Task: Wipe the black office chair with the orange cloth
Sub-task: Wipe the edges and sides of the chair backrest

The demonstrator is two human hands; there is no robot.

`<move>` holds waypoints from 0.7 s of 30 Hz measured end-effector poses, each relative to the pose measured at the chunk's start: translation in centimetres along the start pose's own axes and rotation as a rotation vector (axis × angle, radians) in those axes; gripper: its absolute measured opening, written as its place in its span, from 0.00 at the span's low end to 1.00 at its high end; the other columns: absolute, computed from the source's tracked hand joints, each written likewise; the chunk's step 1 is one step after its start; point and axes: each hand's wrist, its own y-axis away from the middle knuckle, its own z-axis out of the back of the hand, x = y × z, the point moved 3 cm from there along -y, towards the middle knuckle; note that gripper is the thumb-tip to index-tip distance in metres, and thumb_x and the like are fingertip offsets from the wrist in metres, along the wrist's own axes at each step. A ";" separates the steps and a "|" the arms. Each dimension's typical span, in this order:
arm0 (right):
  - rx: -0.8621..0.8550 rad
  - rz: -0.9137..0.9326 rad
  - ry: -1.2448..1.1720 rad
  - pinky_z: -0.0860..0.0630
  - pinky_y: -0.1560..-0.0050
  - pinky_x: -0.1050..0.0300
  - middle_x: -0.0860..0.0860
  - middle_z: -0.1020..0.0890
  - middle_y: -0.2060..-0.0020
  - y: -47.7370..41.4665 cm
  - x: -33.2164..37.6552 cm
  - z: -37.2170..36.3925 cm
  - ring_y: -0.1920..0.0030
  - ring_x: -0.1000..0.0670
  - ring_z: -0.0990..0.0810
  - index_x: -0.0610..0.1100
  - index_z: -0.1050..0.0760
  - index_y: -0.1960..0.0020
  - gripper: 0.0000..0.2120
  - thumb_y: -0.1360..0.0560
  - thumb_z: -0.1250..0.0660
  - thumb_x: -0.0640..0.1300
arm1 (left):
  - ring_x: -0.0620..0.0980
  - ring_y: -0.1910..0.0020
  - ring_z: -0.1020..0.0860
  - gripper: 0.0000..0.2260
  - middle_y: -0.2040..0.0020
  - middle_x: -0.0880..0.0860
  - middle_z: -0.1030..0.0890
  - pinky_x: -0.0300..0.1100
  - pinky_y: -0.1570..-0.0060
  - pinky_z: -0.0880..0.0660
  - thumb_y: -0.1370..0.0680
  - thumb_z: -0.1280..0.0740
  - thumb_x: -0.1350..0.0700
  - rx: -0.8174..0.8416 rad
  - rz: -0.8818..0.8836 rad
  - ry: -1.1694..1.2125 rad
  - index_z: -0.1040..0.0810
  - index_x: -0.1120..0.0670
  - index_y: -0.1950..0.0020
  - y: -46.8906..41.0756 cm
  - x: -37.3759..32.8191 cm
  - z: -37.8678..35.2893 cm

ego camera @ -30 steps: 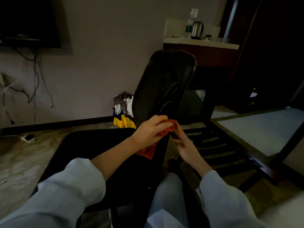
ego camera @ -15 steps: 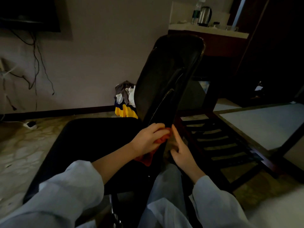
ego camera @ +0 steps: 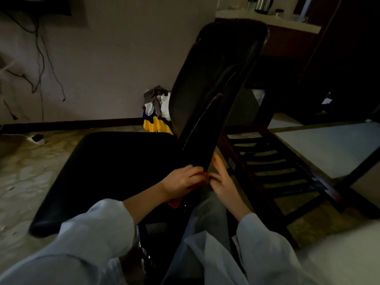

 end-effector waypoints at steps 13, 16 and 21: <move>-0.020 -0.009 0.047 0.34 0.32 0.59 0.54 0.35 0.29 0.0 0.0 -0.2 0.30 0.57 0.35 0.64 0.47 0.29 0.38 0.25 0.44 0.27 | 0.52 0.53 0.30 0.11 0.43 0.55 0.32 0.43 0.58 0.26 0.23 0.41 0.57 -0.016 -0.077 0.055 0.31 0.56 0.42 -1.7 -0.4 0.7; -0.092 0.042 0.102 0.34 0.31 0.56 0.53 0.32 0.32 -0.3 1.4 0.4 0.30 0.53 0.34 0.60 0.43 0.31 0.35 0.26 0.43 0.27 | 0.52 0.50 0.29 0.13 0.42 0.55 0.31 0.43 0.55 0.24 0.24 0.41 0.56 -0.096 0.012 0.064 0.30 0.56 0.41 -2.3 0.0 1.8; -0.195 0.176 0.169 0.33 0.31 0.55 0.52 0.34 0.30 -1.8 5.9 1.6 0.31 0.54 0.33 0.65 0.50 0.31 0.38 0.24 0.42 0.30 | 0.53 0.44 0.29 0.17 0.40 0.56 0.33 0.42 0.48 0.26 0.26 0.37 0.58 -0.289 0.088 0.052 0.30 0.55 0.37 -8.5 0.6 7.1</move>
